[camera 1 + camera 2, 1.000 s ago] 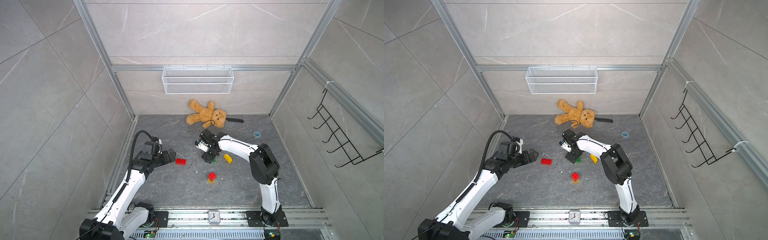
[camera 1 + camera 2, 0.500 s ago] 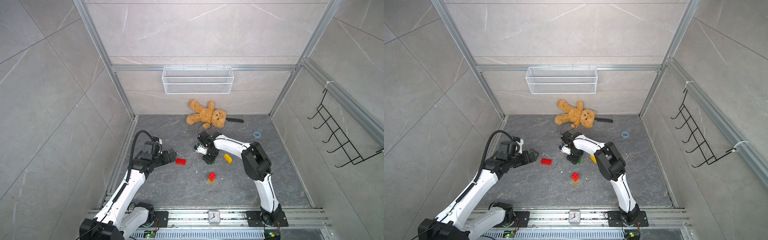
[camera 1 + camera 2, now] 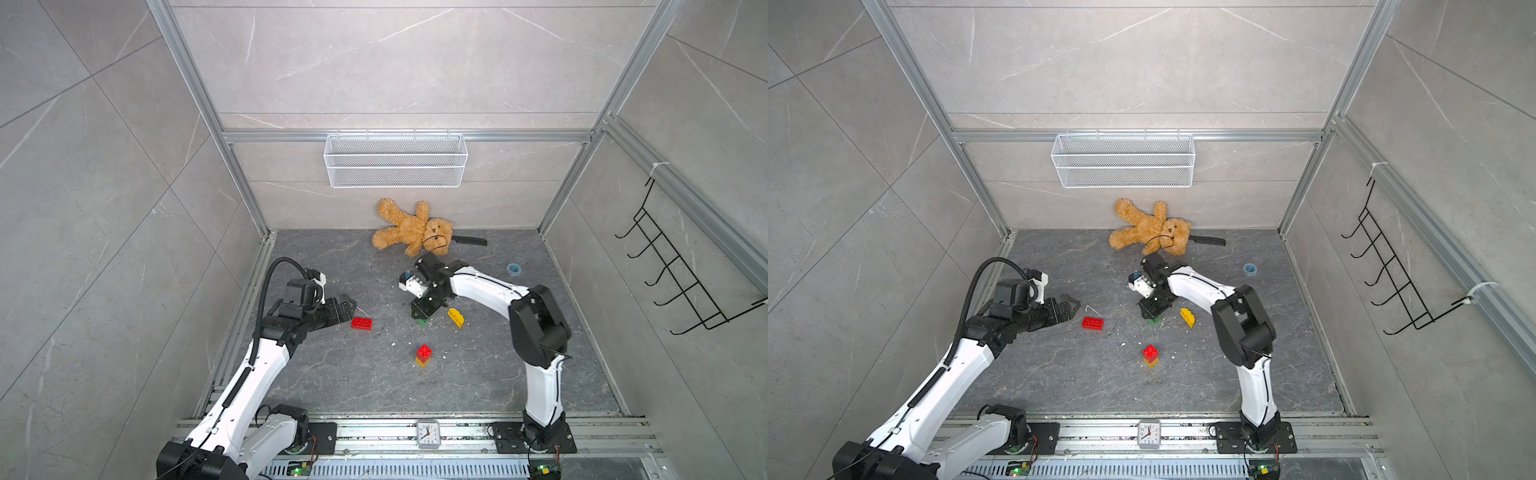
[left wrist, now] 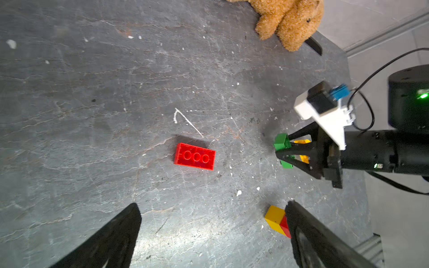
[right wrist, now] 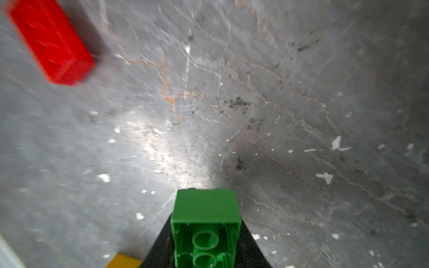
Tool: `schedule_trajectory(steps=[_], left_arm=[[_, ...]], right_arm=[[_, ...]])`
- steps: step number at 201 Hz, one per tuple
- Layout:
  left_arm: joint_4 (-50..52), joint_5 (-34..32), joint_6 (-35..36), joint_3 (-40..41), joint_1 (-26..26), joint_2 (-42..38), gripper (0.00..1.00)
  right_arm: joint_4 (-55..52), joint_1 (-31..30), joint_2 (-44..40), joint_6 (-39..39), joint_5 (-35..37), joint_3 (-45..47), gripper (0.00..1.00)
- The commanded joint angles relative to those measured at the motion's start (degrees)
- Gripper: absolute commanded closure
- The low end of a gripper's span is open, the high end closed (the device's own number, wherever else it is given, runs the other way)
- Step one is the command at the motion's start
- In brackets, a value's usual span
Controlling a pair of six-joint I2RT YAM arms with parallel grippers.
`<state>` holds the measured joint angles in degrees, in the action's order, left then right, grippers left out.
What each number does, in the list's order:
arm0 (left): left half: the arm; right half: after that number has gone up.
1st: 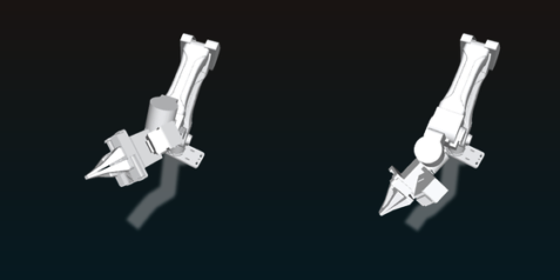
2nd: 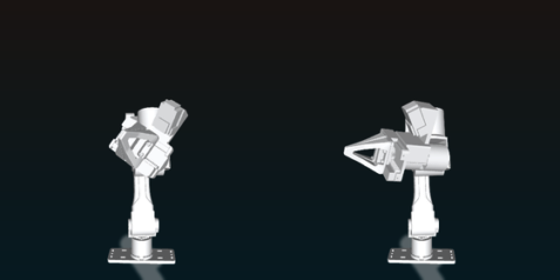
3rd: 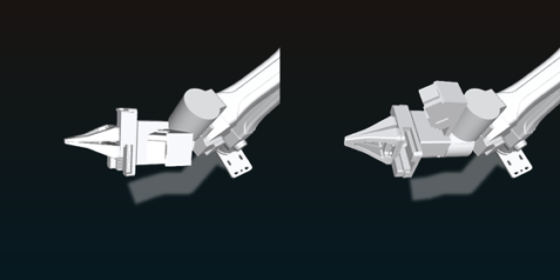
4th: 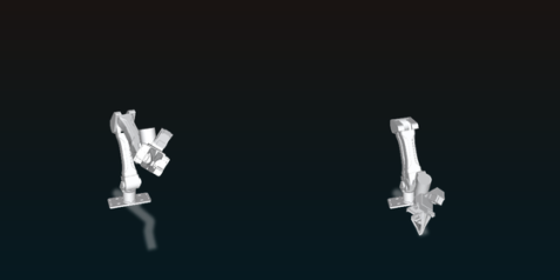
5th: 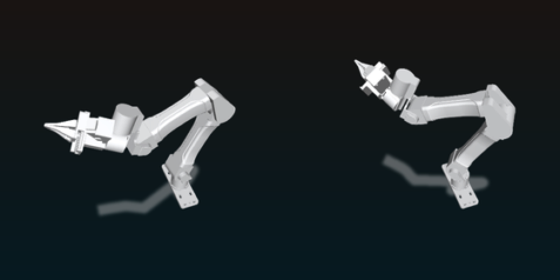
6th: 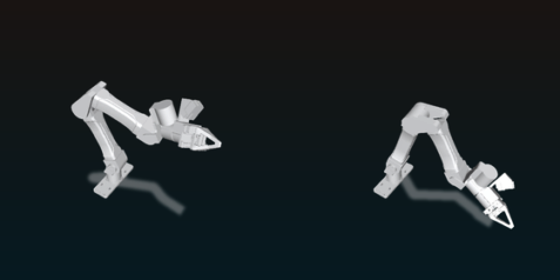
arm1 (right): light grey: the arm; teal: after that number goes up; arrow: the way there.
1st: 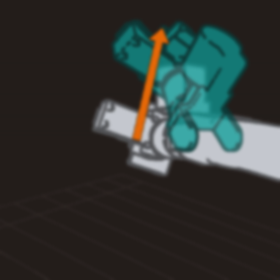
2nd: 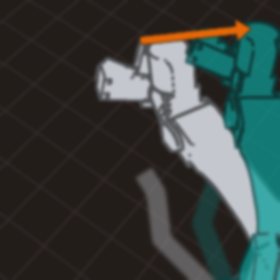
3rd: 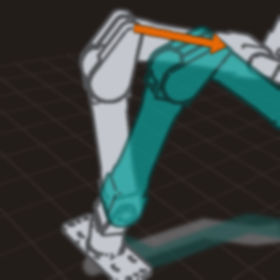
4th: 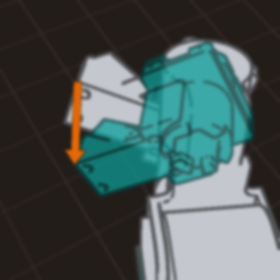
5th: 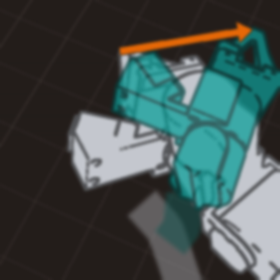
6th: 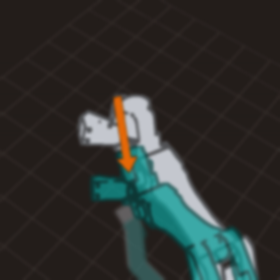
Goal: Assemble an ice cream with lego
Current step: Pick up the lego brick from the center of the board.
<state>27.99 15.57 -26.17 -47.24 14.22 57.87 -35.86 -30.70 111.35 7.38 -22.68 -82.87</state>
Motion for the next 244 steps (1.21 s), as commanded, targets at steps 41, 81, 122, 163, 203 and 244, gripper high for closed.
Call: schedule_trajectory(steps=[41, 81, 122, 163, 203, 244], left_arm=[[-30.5, 29.8, 5.1, 1.7, 2.9, 3.4, 0.00], [-42.8, 37.1, 1.7, -0.3, 5.0, 10.3, 0.00], [-45.0, 38.0, 1.8, -4.3, 5.1, 15.3, 0.03], [-51.1, 41.5, -2.3, -7.1, 5.4, 18.0, 0.07], [-50.6, 43.8, -2.9, -9.0, 7.2, 19.1, 0.13], [-45.7, 43.7, 0.4, -9.7, 8.4, 18.9, 0.19]], right_arm=[[101.4, 7.5, -7.9, -68.5, -36.3, 26.2, 0.68], [114.9, 4.2, -6.6, -76.5, -35.9, 26.6, 0.67], [108.3, 2.0, -10.5, -72.4, -37.3, 25.0, 0.66], [103.6, 1.4, -12.8, -68.8, -37.4, 25.2, 0.65], [104.4, 1.1, -12.7, -68.9, -36.2, 25.2, 0.64], [107.0, 0.9, -13.4, -69.8, -35.3, 25.0, 0.63]])
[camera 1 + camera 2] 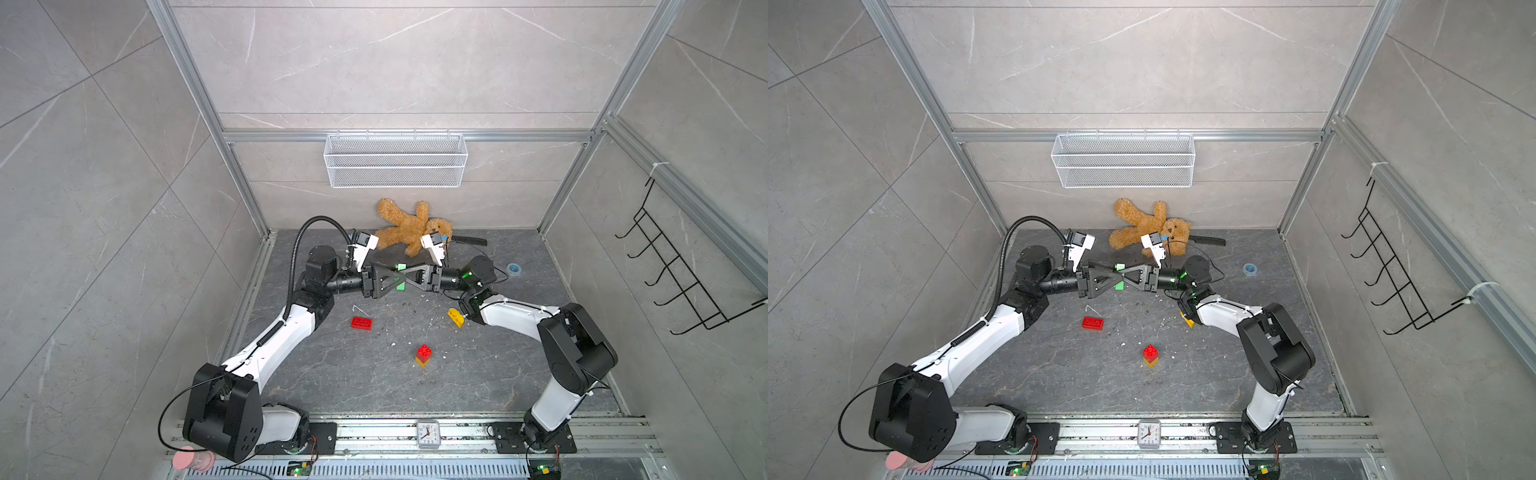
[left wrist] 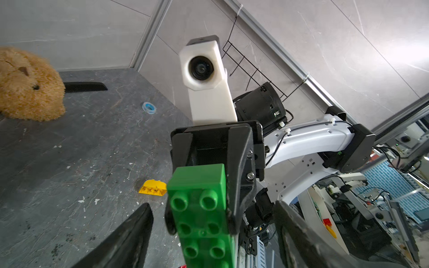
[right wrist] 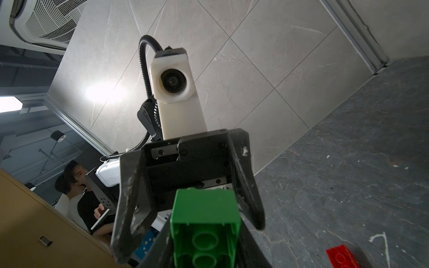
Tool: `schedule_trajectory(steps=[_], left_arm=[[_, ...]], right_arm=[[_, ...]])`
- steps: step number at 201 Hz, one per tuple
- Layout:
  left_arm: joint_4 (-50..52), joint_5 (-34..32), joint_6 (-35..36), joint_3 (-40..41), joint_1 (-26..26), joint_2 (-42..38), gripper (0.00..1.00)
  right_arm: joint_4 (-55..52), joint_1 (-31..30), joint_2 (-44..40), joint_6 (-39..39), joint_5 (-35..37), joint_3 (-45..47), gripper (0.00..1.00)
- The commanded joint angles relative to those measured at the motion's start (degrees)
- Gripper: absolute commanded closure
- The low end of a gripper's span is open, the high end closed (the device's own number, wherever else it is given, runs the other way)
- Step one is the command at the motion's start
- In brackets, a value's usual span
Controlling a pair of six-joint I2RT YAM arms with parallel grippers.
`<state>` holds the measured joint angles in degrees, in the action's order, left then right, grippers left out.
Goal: Assemble an ice cream with lego
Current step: Pick up the lego brick from the center of the board.
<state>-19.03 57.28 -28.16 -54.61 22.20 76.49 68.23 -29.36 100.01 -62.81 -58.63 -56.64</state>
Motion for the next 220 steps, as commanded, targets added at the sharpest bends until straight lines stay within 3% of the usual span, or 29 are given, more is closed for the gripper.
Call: schedule_trajectory(steps=[1, 45, 74, 155, 199, 220], left_arm=[[1.4, 2.0, 2.4, -2.3, 0.4, 0.4, 0.19], [0.9, 3.5, 1.5, -2.1, 0.4, -0.2, 0.31], [1.8, 4.2, 2.0, -2.2, 0.3, -0.9, 0.51], [2.3, 5.6, 1.8, -4.3, 0.9, 1.4, 0.52], [3.0, 5.0, 2.0, -4.4, 0.9, 1.0, 0.68], [3.2, 4.8, 2.3, -4.3, 0.9, 0.8, 0.73]], right_arm=[[3.0, -0.4, -2.0, 0.4, 0.6, -1.2, 0.63], [2.4, -0.4, -2.9, 0.6, 0.4, -0.6, 0.62], [1.8, -0.5, -3.0, 0.9, 0.4, -0.5, 0.62], [0.4, -1.3, -2.4, 1.4, -0.1, -1.5, 0.62], [0.4, -1.5, -2.3, 1.3, -0.3, -1.5, 0.57], [0.4, -1.6, -2.4, 1.3, -0.6, -1.7, 0.50]])
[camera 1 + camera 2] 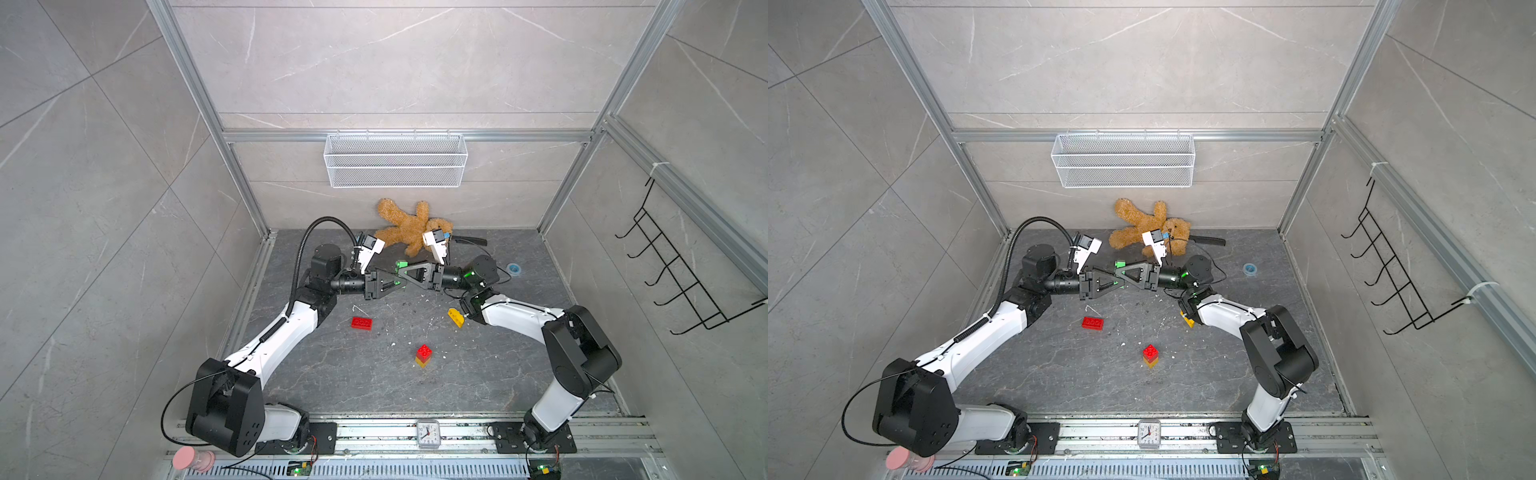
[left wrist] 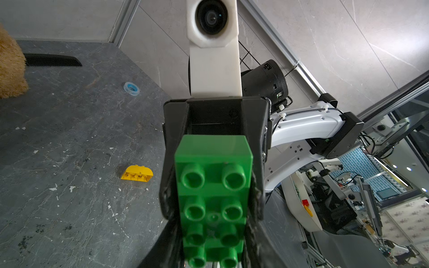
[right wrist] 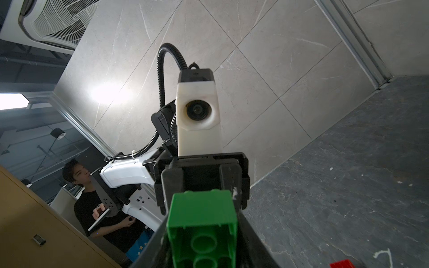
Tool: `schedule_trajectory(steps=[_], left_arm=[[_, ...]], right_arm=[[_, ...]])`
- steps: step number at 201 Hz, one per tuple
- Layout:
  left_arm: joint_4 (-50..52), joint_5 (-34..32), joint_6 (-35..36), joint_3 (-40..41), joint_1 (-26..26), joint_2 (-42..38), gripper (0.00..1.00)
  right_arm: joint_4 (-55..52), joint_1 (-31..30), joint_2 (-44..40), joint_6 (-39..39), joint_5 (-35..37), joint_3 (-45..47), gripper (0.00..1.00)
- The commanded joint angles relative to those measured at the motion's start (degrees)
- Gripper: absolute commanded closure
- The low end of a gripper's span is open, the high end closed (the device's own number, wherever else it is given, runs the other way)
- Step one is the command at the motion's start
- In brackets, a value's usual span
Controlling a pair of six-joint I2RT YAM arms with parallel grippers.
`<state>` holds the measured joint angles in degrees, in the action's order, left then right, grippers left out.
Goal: Assemble an ice cream with lego
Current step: Pick up the lego brick from the center of the board, then place the lego brick at the center of the board.
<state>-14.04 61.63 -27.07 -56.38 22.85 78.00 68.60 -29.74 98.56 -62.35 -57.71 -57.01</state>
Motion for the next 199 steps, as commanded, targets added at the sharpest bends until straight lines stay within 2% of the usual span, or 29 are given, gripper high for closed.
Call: schedule_trajectory(steps=[1, 22, 31, 65, 77, 93, 115, 135, 156, 185, 199], left_arm=[[-1.8, 0.5, 1.2, -2.5, 0.3, -0.7, 0.73], [-0.9, 0.2, 1.7, -2.6, 0.3, -1.0, 0.76], [0.7, -0.1, 2.5, -2.9, 0.3, -1.0, 0.77], [10.6, -2.2, 6.5, -4.7, 0.3, -0.6, 0.80], [14.7, -3.8, 8.2, -5.1, 0.3, -0.7, 0.81], [22.8, -9.2, 10.9, -6.8, 0.3, -0.5, 0.82], [35.7, -20.4, 13.3, -11.0, 0.4, 2.2, 0.82], [42.9, -30.1, 14.2, -13.2, 2.0, 5.9, 0.82], [46.6, -41.5, 13.4, -14.8, 5.3, 11.4, 0.82], [48.3, -49.2, 9.9, -16.7, 8.6, 18.9, 0.83], [48.0, -49.9, 8.4, -17.0, 9.4, 21.6, 0.83]], right_arm=[[0.0, -1.2, -0.9, 0.9, -1.5, -1.3, 0.49], [-1.2, -1.1, -1.5, 0.9, -1.8, -1.3, 0.37], [-3.4, -1.0, -2.3, 4.0, -1.5, -1.3, 0.34], [-15.3, 1.7, -8.2, 12.4, 3.5, 0.3, 0.26], [-23.2, 3.8, -11.4, 15.9, 6.7, 0.5, 0.24], [-40.2, 5.9, -15.8, 24.2, 10.7, -1.6, 0.23], [-69.3, 7.0, -19.6, 37.0, 22.4, -7.7, 0.21], [-85.9, 7.4, -19.8, 43.0, 31.9, -12.1, 0.21], [-96.0, 7.5, -17.9, 44.9, 39.6, -13.9, 0.21], [-97.7, 7.4, -16.6, 43.8, 41.9, -10.2, 0.21], [-97.4, 7.4, -16.1, 43.1, 42.4, -8.4, 0.21]])
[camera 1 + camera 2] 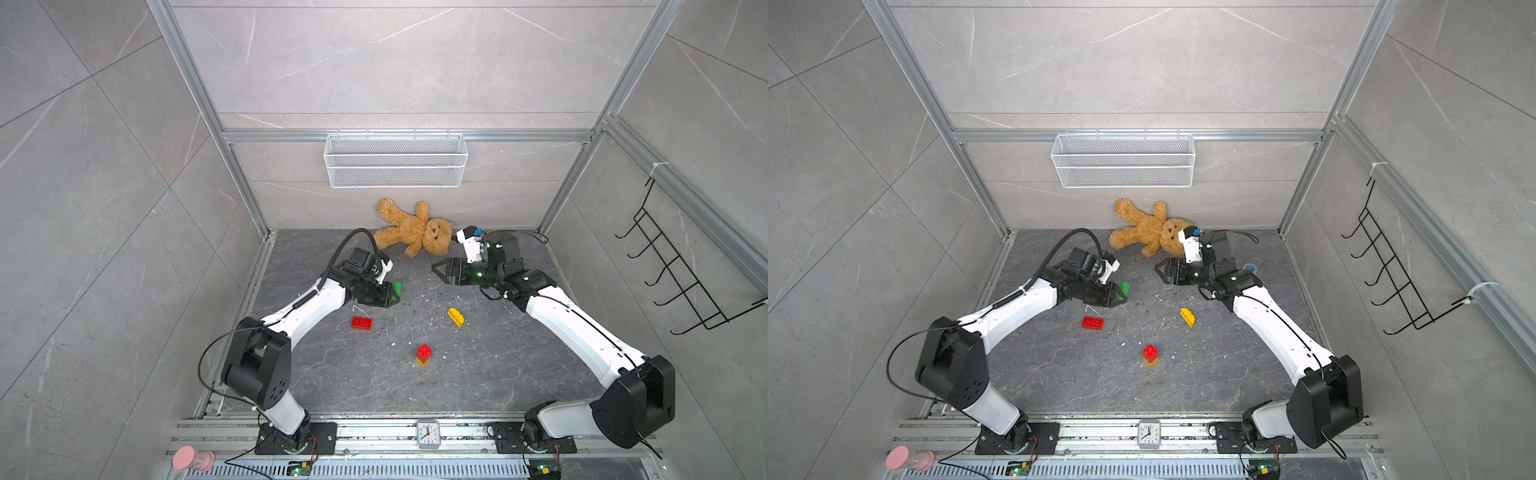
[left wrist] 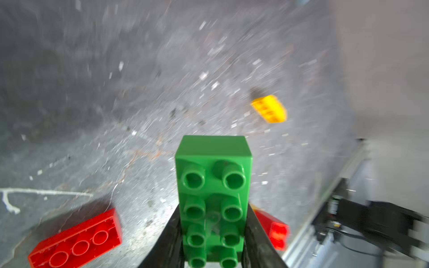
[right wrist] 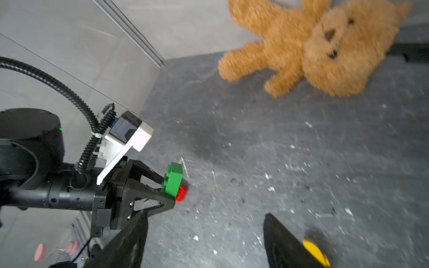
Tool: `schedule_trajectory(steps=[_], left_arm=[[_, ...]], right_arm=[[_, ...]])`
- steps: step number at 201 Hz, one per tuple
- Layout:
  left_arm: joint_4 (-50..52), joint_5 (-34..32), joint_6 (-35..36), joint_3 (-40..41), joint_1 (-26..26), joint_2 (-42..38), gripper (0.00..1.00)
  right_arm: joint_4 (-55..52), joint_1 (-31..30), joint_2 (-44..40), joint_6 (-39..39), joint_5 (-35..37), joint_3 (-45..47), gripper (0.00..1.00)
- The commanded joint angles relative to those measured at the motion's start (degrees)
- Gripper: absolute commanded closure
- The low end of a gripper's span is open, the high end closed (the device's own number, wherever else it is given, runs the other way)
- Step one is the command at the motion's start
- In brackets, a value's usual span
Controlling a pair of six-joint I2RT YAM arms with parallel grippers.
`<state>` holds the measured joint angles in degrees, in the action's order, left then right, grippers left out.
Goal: Assemble an ice cream with lego
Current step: Place the lego brick at the center of the board.
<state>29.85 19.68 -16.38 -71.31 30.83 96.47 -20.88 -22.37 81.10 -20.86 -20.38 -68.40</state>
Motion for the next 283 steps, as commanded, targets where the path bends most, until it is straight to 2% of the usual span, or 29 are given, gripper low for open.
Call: schedule_trajectory(steps=[1, 39, 59, 80, 121, 181, 199, 225, 260, 283], left_arm=[[4.1, -8.1, -2.3, -2.1, 1.4, 3.3, 0.83], [4.1, -11.4, -4.2, -4.0, 4.1, 10.1, 0.83], [4.2, -11.9, -5.0, -4.9, 5.3, 13.4, 0.77], [4.1, -12.9, -5.8, -5.1, 6.0, 14.8, 0.76], [3.6, -10.1, -6.1, -6.0, 6.5, 18.1, 0.71], [6.7, -12.8, -6.7, -8.1, 6.7, 17.4, 0.40], [7.4, -13.5, -6.9, -8.3, 6.7, 15.7, 0.33], [8.2, -16.1, -6.9, -7.8, 6.7, 10.1, 0.29], [7.2, -19.3, -5.7, -4.3, 5.0, -4.7, 0.19], [4.7, -17.7, -7.1, 3.0, 1.9, -16.9, 0.14]], right_arm=[[-7.9, 0.1, 1.4, 1.6, 5.1, 3.0, 0.21], [-7.4, -1.2, 4.8, 1.6, 7.9, 5.8, 0.21], [-9.0, -2.9, 7.5, 2.6, 10.6, 4.7, 0.21], [-8.3, -3.6, 8.8, 2.7, 10.4, 4.4, 0.21], [-9.5, -4.3, 11.7, 3.5, 10.1, 1.7, 0.21], [-12.9, -6.0, 14.5, 2.7, 10.0, -1.7, 0.21], [-14.1, -7.2, 15.8, 2.0, 10.5, -2.9, 0.21], [-15.7, -10.1, 19.7, 2.0, 10.5, -6.8, 0.21], [-17.8, -11.8, 26.7, 1.3, 10.1, -11.8, 0.23], [-20.1, -14.9, 31.8, 0.6, 11.9, -17.5, 0.24]])
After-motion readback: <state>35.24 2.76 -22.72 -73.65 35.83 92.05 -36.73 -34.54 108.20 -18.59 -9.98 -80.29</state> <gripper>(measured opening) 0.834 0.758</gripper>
